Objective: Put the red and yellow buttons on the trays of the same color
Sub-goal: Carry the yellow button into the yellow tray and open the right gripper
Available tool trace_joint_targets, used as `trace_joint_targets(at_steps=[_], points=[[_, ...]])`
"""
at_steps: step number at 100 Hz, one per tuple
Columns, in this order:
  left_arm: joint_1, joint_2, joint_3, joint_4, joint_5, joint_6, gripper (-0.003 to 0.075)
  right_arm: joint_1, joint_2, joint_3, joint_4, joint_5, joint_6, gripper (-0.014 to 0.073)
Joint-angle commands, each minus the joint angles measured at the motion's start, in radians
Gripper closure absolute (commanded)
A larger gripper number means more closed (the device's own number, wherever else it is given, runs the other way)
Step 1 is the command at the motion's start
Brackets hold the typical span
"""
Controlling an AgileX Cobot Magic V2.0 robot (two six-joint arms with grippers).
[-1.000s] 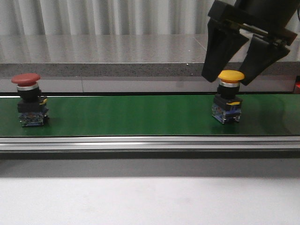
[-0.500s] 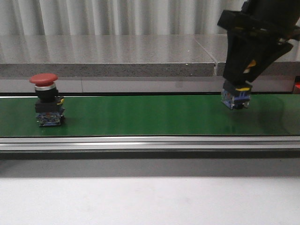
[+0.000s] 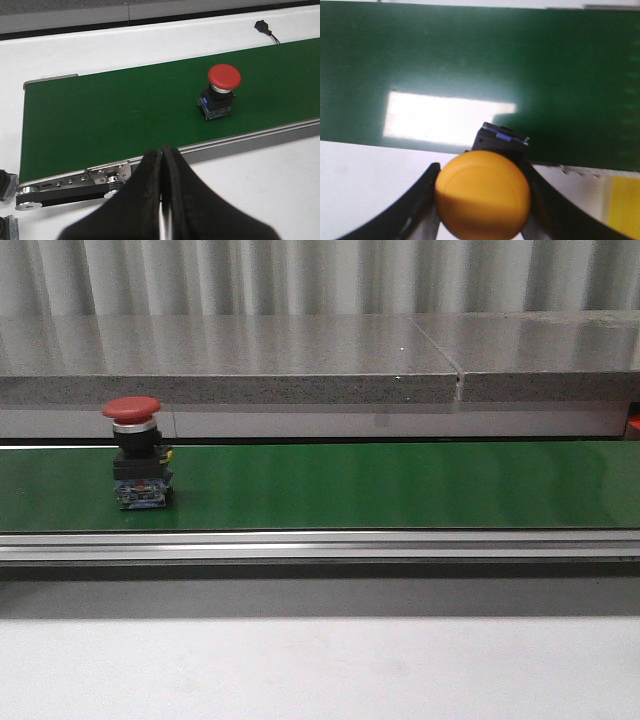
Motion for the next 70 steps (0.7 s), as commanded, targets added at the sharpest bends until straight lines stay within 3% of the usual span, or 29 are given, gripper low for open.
trace_joint_targets(at_steps=[1, 35, 70], points=[[-0.008, -0.001, -0.026, -0.023, -0.067, 0.002, 0.0741, -0.085, -0.074, 0.025, -0.019, -0.041, 0.043, 0.062], [-0.008, -0.001, -0.026, -0.023, -0.067, 0.002, 0.0741, -0.369, -0.101, 0.178, -0.097, -0.131, 0.192, 0.062], [-0.008, -0.001, -0.026, -0.023, -0.067, 0.002, 0.0741, -0.527, -0.036, 0.195, -0.097, -0.169, 0.259, 0.062]])
